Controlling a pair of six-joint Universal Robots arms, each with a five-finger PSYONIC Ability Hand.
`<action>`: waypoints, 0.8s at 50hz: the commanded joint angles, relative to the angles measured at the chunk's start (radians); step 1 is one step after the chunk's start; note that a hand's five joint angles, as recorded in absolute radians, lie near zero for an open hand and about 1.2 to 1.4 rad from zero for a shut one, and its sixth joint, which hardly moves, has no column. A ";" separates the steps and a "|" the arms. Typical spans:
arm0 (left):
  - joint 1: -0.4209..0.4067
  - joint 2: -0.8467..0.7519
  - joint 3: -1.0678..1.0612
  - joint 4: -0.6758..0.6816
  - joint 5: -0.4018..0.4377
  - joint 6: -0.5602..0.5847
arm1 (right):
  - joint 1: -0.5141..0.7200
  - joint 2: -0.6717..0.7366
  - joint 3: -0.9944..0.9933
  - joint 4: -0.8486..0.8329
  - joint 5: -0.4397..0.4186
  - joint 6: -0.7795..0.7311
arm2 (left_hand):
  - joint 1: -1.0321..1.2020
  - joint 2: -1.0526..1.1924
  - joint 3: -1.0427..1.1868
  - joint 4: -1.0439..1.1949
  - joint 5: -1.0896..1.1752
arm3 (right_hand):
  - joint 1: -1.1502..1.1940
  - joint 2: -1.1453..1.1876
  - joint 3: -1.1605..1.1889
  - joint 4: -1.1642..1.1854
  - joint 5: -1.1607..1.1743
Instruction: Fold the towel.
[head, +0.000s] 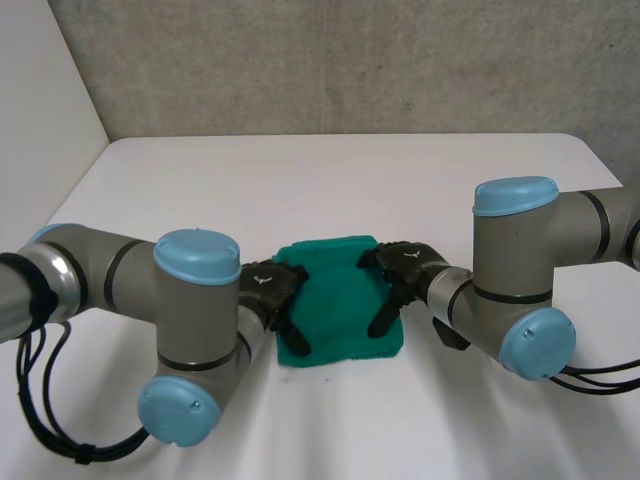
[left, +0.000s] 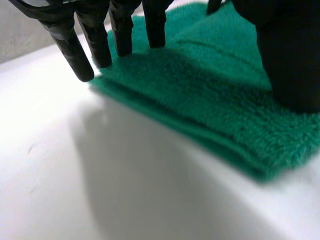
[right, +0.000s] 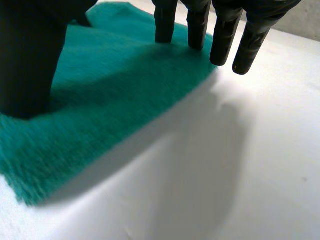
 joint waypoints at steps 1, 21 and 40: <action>0.002 0.077 -0.039 -0.008 -0.001 0.051 | -0.003 -0.045 0.010 0.005 0.035 -0.038 | -0.002 -0.002 0.000 -0.005 -0.005 | -0.030 -0.049 -0.039 -0.059 -0.056; 0.129 0.547 0.044 -0.134 0.007 0.031 | -0.173 -0.553 0.036 -0.033 0.201 -0.080 | -0.070 -0.069 -0.068 -0.073 -0.072 | -0.030 -0.049 -0.039 -0.059 -0.056; 0.272 0.607 0.070 -0.252 0.176 -0.078 | -0.187 -0.616 0.075 -0.028 0.188 -0.084 | -0.073 -0.072 -0.071 -0.076 -0.075 | -0.030 -0.049 -0.039 -0.059 -0.056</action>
